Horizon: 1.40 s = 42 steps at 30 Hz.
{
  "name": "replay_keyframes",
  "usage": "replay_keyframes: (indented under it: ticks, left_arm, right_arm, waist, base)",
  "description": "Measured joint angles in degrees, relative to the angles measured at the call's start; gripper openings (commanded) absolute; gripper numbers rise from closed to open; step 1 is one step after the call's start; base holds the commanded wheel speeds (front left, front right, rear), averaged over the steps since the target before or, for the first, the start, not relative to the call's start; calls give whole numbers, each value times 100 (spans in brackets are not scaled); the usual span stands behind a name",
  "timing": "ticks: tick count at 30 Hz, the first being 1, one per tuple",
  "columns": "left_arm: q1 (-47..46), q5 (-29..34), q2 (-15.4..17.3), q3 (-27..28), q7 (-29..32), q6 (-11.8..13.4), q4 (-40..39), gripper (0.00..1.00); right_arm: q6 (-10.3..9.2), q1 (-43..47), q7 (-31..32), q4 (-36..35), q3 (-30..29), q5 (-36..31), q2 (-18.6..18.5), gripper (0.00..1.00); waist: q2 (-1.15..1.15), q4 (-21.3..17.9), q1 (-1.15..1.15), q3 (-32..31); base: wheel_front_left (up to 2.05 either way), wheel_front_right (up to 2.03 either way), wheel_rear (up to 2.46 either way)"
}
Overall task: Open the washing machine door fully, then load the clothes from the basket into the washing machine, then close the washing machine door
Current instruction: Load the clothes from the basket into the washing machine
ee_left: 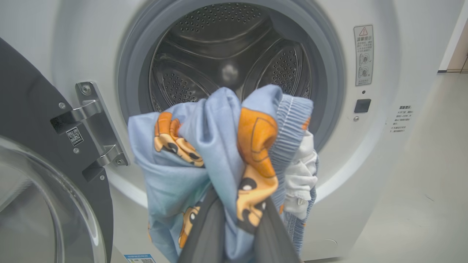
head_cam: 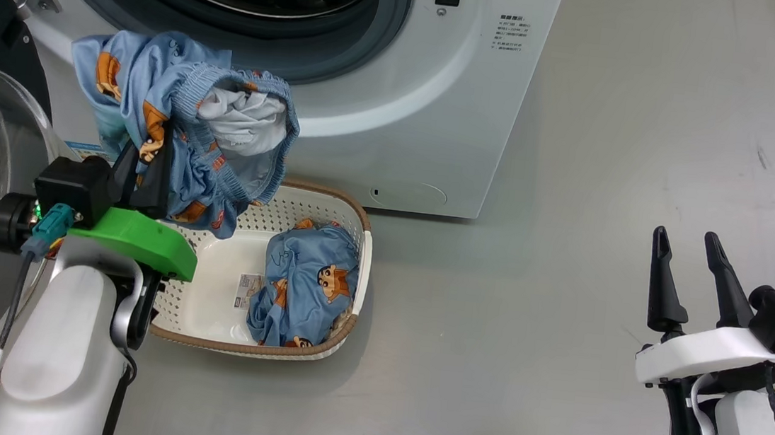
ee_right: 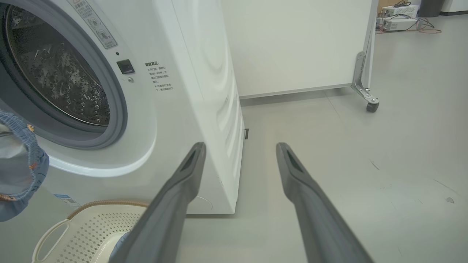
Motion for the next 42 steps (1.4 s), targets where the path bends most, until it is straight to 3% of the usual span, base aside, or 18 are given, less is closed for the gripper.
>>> replay_keyframes:
  ticks: [17, 42]
  left_arm:
    - [1078, 105, 13, 255, 0, 99, -513, 0]
    - [1357, 124, -45, 431, 0, 102, -1050, 0]
  right_arm:
    - [0, 324, 0, -75, -1, -66, -62, 100]
    - [0, 405, 0, -322, -14, -93, -36, 100]
  waist:
    - [0, -54, 0, -420]
    - [0, -175, 0, -130]
  base:
    - [0, 0, 0]
    - [0, 0, 0]
